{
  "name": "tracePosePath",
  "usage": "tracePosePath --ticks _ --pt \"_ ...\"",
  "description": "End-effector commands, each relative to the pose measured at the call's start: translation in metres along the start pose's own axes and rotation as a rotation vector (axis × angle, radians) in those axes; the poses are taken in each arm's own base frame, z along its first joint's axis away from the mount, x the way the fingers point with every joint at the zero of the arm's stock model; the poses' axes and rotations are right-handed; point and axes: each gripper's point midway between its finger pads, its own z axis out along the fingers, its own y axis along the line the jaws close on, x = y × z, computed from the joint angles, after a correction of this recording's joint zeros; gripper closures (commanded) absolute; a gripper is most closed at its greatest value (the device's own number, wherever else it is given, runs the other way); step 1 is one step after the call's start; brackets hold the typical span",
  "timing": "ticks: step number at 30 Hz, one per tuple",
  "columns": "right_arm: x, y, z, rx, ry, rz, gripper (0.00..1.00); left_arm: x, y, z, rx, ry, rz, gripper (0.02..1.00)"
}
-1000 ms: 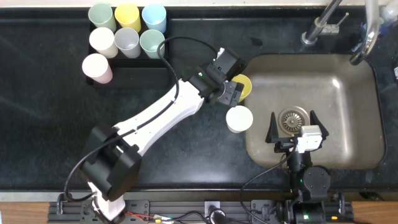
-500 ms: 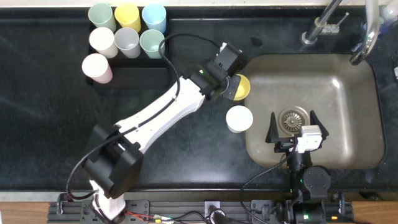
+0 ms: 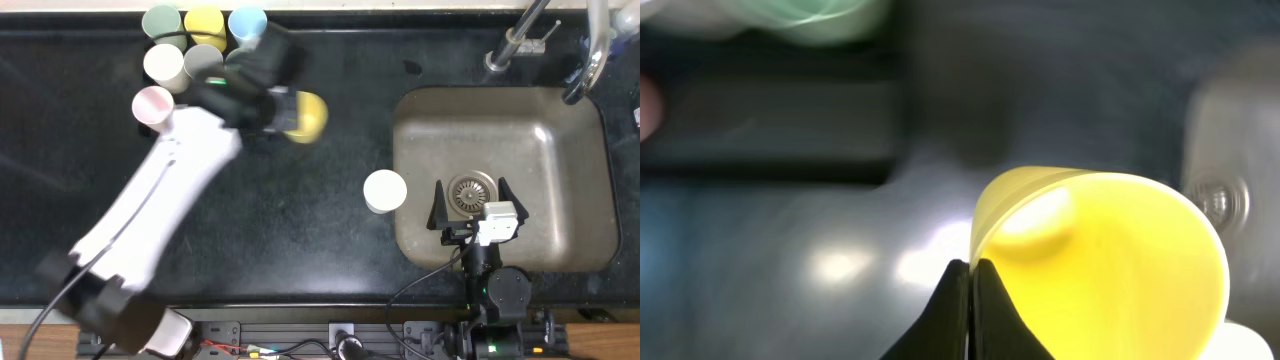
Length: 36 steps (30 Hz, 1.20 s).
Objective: Store Cups
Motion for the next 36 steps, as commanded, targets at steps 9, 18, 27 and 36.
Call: tracePosePath --ticks 9,18,27,36 --pt "0.004 0.002 0.000 -0.010 0.001 -0.003 0.003 -0.033 0.146 -0.040 -0.088 -0.076 -0.715 0.982" --pt "0.004 0.002 0.000 -0.010 0.001 -0.003 0.003 -0.033 0.160 0.011 -0.123 -0.061 -0.806 0.980" --pt "0.004 0.002 0.000 -0.010 0.001 -0.003 0.005 -0.025 0.166 0.044 -0.192 0.012 -0.802 0.980" --pt "0.004 0.002 0.000 -0.010 0.001 -0.003 0.005 -0.021 0.178 0.046 -0.269 -0.002 -0.791 0.980"
